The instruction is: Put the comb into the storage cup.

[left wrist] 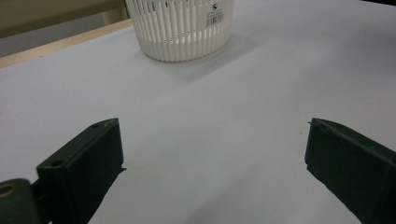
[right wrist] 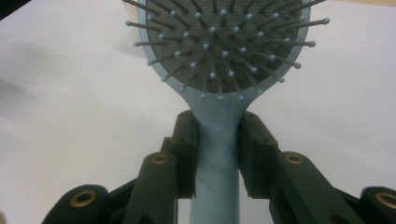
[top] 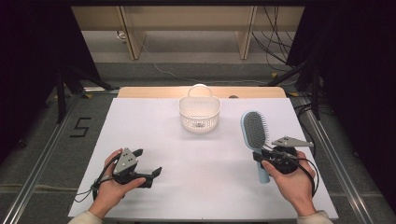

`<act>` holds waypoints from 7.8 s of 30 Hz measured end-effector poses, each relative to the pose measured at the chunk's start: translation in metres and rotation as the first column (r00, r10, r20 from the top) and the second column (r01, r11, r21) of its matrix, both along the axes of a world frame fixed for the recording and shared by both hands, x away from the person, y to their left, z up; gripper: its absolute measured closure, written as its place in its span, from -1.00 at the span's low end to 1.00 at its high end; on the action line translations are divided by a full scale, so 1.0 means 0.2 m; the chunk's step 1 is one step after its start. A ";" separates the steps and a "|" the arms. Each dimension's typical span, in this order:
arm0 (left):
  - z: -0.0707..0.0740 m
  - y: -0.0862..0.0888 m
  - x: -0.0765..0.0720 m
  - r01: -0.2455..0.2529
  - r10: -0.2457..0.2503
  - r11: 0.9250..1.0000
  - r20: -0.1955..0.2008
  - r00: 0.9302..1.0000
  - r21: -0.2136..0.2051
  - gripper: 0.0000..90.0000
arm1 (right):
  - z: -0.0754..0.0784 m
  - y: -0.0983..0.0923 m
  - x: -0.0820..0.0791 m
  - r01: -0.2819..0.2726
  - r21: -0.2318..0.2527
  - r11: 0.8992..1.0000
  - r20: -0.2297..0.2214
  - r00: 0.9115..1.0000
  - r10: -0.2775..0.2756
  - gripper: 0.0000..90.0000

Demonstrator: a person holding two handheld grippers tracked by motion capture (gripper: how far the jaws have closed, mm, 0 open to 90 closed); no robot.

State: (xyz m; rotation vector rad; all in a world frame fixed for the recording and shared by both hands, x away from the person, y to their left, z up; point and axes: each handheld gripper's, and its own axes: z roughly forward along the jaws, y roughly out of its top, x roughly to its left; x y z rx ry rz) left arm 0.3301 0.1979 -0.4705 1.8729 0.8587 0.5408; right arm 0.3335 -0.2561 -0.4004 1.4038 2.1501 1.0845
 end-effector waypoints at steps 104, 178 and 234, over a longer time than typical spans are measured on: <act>0.00 0.00 0.00 -0.001 0.001 1.000 0.007 1.000 0.000 -0.90 | 0.12 0.12 0.15 -0.020 0.070 0.997 0.168 0.986 0.008 0.57; 0.00 0.00 0.00 -0.001 0.001 1.000 0.011 1.000 0.010 -0.88 | 0.18 0.16 0.24 -0.027 0.104 0.994 0.209 0.978 0.004 0.57; 0.00 0.00 0.00 -0.002 0.002 1.000 0.014 1.000 0.008 -0.87 | 0.18 0.21 0.29 -0.037 0.117 0.992 0.221 0.975 0.011 0.57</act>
